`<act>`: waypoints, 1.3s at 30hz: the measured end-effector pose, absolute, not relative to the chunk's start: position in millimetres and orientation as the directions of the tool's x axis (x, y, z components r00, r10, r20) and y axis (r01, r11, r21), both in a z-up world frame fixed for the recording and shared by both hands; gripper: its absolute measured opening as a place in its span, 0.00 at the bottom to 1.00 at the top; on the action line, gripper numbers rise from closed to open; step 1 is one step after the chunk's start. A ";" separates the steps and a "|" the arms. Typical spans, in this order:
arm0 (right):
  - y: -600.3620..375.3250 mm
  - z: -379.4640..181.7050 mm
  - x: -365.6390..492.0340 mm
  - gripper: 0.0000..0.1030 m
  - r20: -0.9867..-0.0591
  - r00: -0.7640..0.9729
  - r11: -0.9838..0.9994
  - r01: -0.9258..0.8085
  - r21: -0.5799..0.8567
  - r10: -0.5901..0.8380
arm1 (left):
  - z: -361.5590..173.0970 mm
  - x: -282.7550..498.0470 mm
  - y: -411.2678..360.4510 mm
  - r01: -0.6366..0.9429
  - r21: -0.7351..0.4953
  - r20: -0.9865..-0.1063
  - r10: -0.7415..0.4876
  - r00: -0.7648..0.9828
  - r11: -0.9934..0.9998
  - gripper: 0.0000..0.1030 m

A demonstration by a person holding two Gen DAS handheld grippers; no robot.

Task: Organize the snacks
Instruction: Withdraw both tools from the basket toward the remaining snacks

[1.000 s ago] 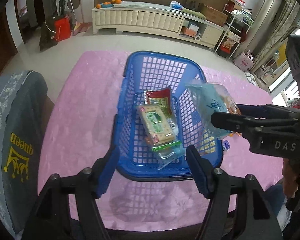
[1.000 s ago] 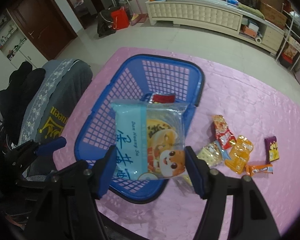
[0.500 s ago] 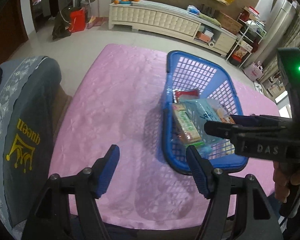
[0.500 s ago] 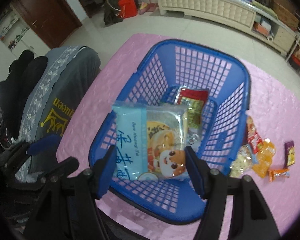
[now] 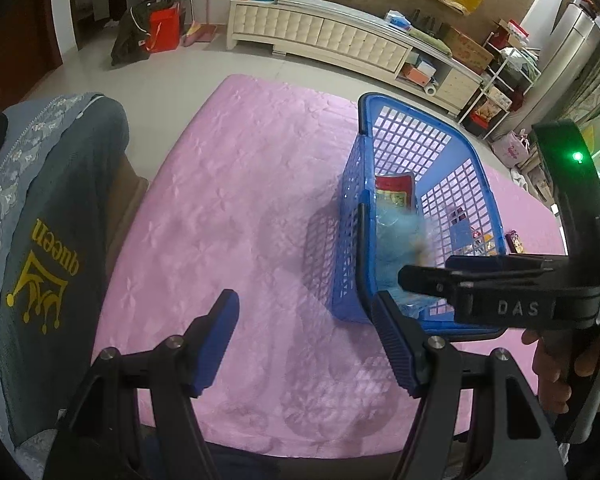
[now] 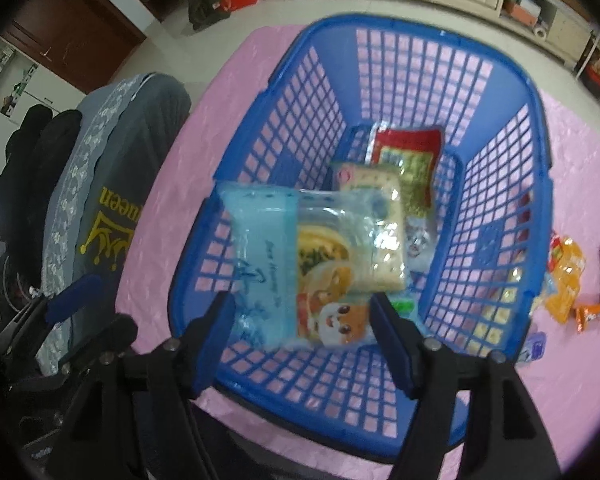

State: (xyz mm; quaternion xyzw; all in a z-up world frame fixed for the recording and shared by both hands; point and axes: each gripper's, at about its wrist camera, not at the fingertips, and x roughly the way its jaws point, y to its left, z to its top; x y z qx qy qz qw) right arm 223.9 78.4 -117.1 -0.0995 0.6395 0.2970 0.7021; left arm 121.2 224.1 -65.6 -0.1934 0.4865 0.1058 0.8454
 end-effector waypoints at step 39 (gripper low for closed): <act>-185.9 -26.0 231.7 0.83 -0.923 0.251 0.912 -0.363 0.190 0.292 | -28.1 191.4 4.8 -0.016 -0.136 -0.836 -0.107 0.539 0.991 0.75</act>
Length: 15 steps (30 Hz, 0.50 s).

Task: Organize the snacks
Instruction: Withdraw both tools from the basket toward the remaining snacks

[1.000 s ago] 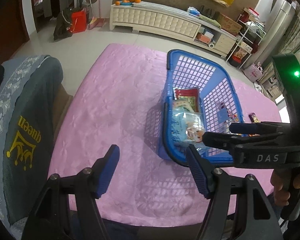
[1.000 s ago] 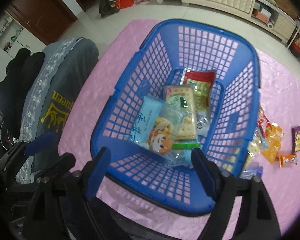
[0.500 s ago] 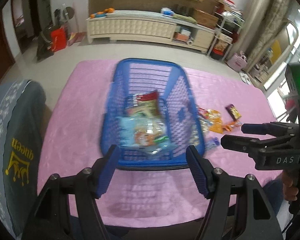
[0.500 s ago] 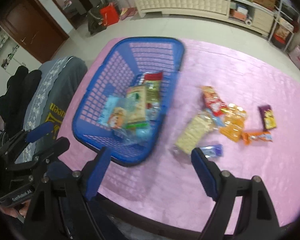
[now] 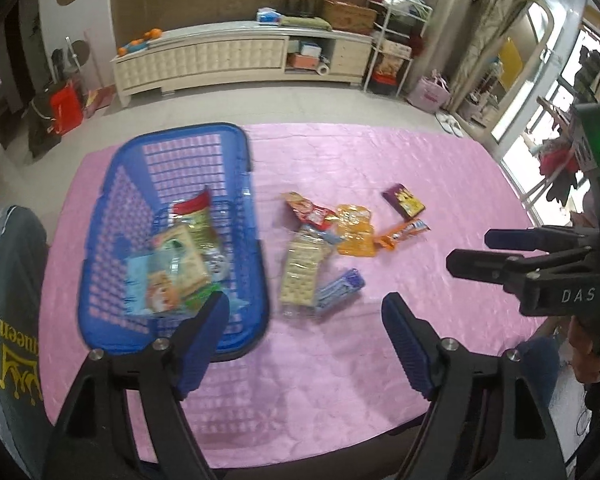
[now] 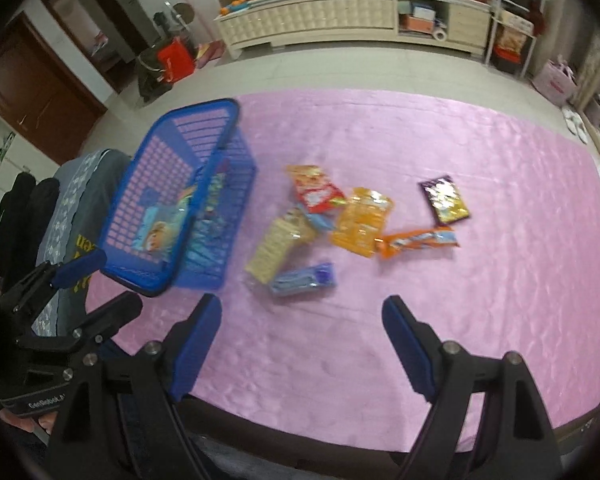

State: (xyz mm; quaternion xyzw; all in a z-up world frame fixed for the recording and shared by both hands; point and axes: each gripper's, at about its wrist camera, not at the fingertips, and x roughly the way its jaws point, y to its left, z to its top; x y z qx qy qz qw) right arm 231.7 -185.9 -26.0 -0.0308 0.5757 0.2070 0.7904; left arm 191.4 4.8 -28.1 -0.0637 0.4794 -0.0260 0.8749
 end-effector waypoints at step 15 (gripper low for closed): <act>-249.0 -70.6 247.7 0.83 -0.944 0.233 0.928 -0.344 0.145 0.234 | -85.4 231.8 -58.8 0.066 -0.051 -0.896 -0.075 0.438 0.997 0.75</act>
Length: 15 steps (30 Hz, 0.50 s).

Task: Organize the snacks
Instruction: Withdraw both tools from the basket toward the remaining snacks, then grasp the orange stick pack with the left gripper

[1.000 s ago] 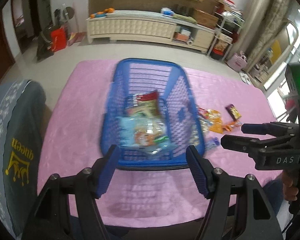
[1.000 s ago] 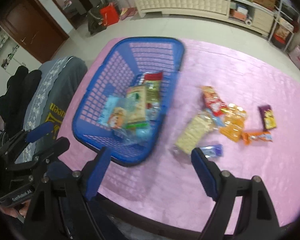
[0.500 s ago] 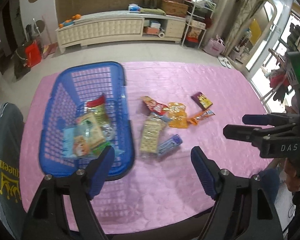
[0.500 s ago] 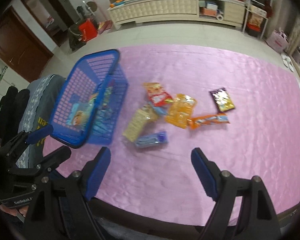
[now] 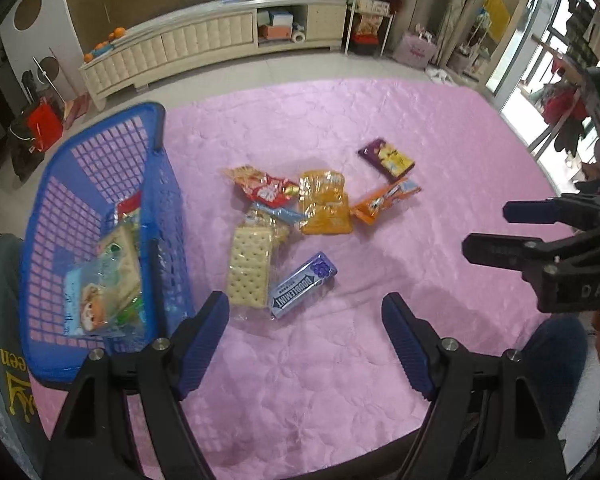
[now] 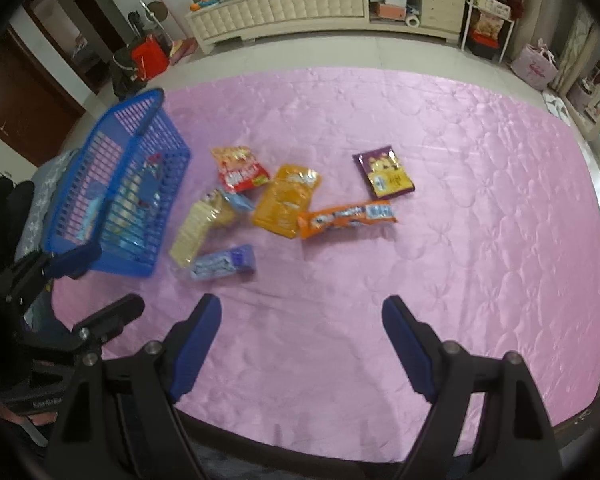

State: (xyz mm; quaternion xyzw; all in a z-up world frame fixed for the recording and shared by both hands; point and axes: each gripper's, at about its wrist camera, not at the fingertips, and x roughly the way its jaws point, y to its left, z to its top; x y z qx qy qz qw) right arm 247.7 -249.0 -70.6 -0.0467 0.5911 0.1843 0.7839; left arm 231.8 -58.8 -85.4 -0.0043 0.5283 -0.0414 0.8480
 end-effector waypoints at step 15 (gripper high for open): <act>-286.7 -124.3 291.6 0.83 -0.963 0.179 0.934 -0.332 0.131 0.199 | -119.5 291.7 -91.8 0.131 -0.011 -0.929 -0.059 0.365 0.991 0.75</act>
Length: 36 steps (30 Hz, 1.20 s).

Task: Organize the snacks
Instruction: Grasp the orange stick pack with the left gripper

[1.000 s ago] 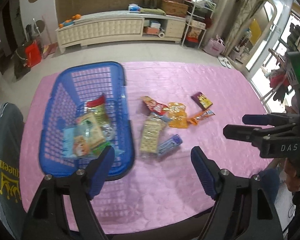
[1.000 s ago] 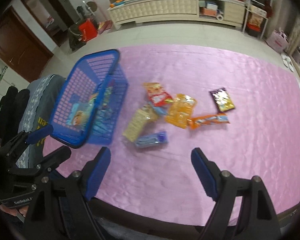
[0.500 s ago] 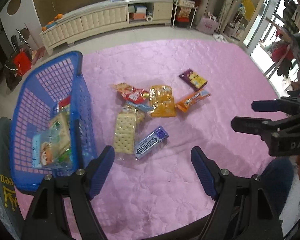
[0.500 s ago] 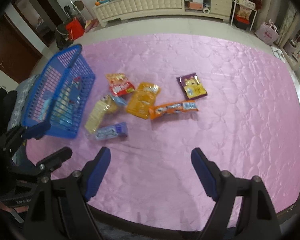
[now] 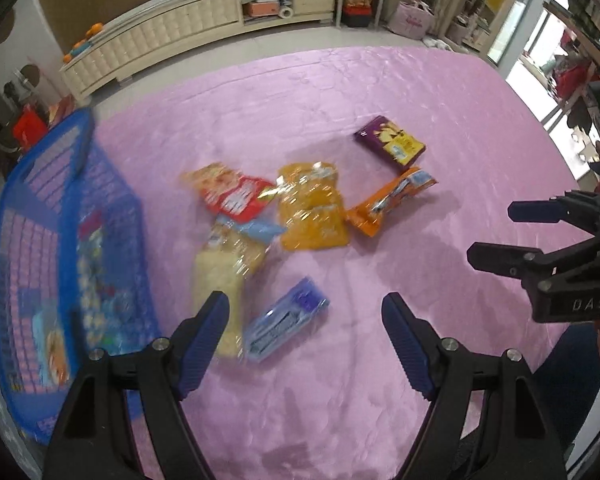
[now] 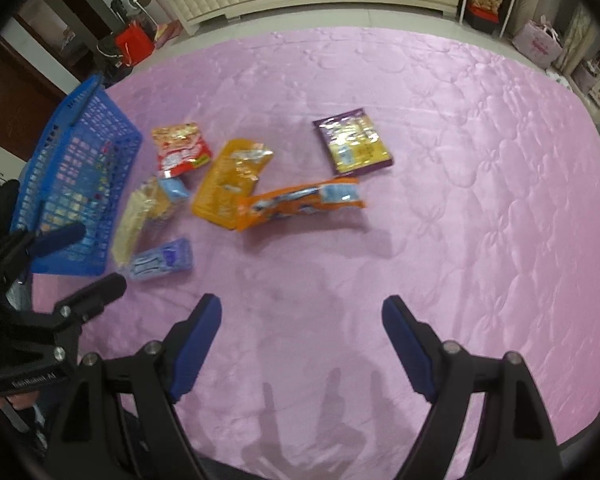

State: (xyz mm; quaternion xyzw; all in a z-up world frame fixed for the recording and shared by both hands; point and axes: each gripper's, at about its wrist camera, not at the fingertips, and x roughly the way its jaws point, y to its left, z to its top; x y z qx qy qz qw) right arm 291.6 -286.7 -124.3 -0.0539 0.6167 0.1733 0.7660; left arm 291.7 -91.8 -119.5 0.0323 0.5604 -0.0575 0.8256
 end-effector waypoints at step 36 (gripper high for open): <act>-377.0 -148.4 329.7 0.83 -0.955 0.225 0.963 -0.228 0.143 0.195 | -184.0 365.5 -184.9 0.423 0.056 -0.947 -0.086 0.309 0.905 0.16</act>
